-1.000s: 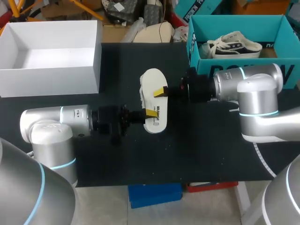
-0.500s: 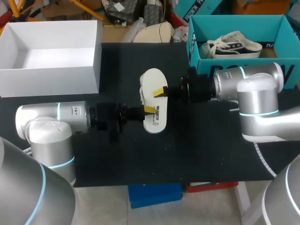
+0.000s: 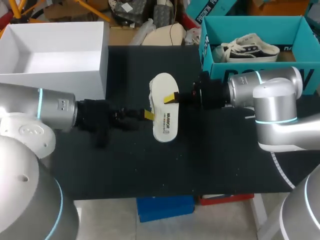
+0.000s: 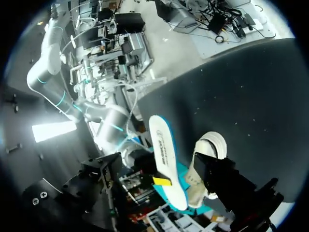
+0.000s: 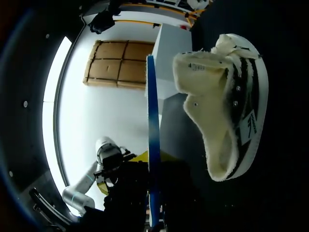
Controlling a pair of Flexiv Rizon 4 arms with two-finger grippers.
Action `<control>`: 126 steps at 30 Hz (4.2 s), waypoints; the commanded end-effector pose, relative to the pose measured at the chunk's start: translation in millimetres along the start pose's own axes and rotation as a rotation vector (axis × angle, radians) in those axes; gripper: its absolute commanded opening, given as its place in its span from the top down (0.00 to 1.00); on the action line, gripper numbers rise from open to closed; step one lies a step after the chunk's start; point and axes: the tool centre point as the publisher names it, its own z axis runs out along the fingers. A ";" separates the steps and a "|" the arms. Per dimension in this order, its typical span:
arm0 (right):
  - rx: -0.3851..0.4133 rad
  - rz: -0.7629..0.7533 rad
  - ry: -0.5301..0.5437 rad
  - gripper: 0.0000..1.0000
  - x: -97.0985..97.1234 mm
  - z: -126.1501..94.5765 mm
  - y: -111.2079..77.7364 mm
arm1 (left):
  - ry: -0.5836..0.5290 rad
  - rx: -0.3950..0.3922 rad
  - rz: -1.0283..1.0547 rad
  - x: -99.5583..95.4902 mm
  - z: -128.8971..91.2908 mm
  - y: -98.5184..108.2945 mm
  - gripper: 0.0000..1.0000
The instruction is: Take the shoe out of the shoebox, open the shoe tongue, remove and reinsert the insole, then place the shoe into the shoebox
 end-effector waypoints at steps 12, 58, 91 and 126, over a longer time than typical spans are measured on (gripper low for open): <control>-0.003 0.000 -0.002 1.00 0.7 0.6 -0.8 | 1.097 -0.015 0.306 -28.3 1.6 -9.1 0.00; -0.003 0.000 -0.002 1.00 0.7 0.6 -0.8 | 1.251 0.195 0.002 -39.9 22.1 0.8 0.00; -0.003 0.000 -0.002 1.00 0.7 0.6 -0.8 | 1.088 0.154 0.009 -20.5 50.5 95.3 0.00; -0.003 0.000 -0.002 1.00 0.7 0.6 -0.8 | 0.981 0.219 -0.164 11.6 67.4 189.8 0.00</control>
